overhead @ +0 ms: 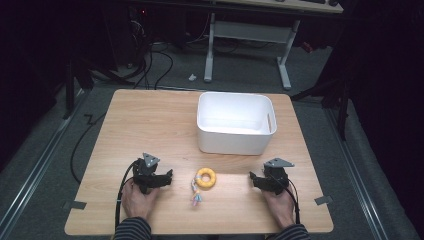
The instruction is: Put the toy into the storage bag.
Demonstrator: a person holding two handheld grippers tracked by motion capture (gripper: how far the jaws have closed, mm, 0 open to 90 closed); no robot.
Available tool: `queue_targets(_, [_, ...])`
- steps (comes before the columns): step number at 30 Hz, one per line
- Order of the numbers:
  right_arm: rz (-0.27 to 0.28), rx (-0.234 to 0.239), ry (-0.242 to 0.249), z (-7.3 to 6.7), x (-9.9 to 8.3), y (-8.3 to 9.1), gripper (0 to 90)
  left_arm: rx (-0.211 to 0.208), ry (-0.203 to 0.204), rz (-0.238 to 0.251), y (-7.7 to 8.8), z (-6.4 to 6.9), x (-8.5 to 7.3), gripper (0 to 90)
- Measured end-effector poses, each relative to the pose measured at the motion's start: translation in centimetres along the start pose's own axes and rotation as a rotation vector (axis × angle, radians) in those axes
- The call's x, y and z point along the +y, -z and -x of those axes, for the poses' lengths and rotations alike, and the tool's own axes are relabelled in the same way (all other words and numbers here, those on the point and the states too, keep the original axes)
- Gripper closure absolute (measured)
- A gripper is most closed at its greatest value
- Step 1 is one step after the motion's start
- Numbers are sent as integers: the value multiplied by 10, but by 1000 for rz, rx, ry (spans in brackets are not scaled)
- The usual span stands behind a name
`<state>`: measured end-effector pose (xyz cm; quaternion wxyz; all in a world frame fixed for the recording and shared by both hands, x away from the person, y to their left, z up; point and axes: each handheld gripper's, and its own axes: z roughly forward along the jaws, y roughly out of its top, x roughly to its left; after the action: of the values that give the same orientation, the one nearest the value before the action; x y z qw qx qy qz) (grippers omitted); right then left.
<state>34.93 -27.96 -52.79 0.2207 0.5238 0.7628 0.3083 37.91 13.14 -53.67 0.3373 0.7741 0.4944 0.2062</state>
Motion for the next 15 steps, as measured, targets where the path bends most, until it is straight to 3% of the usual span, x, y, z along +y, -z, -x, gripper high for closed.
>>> queue_targets(15, [-30,17,10,5,10,4,410,-6,-7,-1,-1,-1,0,134])
